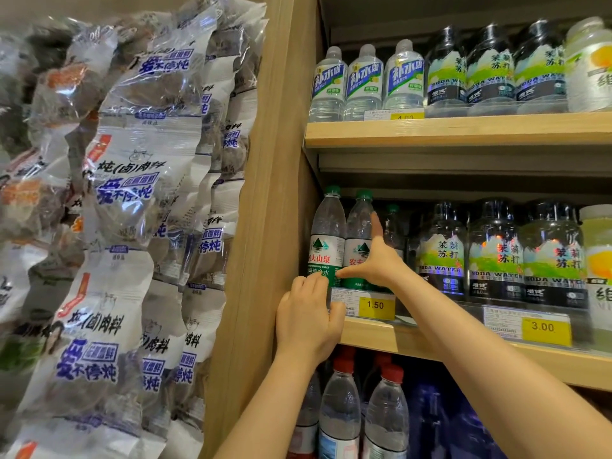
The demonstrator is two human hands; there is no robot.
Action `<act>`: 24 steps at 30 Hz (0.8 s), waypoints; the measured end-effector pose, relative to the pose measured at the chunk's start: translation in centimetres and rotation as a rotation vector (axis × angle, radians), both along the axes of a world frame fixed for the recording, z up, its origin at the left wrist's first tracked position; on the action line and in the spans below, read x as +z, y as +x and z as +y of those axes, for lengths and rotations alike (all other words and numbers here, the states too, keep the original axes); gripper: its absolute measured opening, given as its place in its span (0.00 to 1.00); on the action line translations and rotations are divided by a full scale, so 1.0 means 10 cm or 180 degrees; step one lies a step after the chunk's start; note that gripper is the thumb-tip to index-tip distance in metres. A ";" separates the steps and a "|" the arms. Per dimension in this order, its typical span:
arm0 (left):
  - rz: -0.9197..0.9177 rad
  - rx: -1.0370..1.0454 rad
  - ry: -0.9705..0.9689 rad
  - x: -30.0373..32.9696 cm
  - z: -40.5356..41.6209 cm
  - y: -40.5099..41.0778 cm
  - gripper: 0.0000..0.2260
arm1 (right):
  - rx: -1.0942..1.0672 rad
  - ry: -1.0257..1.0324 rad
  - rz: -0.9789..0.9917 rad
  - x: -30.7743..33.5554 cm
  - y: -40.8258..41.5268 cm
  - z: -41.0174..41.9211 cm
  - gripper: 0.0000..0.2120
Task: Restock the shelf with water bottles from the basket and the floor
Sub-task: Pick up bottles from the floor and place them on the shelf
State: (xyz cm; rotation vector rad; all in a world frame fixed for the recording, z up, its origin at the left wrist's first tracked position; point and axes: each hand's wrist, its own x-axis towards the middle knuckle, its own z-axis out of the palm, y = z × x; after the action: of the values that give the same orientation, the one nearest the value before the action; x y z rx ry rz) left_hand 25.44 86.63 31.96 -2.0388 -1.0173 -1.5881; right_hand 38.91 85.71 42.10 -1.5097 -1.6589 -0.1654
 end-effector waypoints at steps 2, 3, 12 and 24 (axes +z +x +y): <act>-0.0021 -0.0022 0.0063 -0.09 0.01 -0.02 0.26 | -0.0184 0.0220 -0.0482 0.04 0.02 -0.04 0.62; -0.0007 0.0046 0.0178 -0.15 0.01 -0.02 0.26 | -0.0297 0.0389 -0.0874 0.06 0.03 -0.05 0.61; 0.0065 0.0179 0.0300 -0.32 0.04 -0.02 0.25 | -0.1104 0.0942 -0.3233 0.12 -0.05 0.13 0.53; 0.0047 0.0243 0.0376 -0.34 0.10 0.00 0.25 | -0.0919 0.0990 -0.3012 0.08 -0.13 0.25 0.46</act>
State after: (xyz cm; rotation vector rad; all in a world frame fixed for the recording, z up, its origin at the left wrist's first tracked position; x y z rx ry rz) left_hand 25.45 87.68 28.54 -1.9081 -0.9605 -1.5541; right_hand 37.65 88.20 42.85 -1.5000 -1.9475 -1.4037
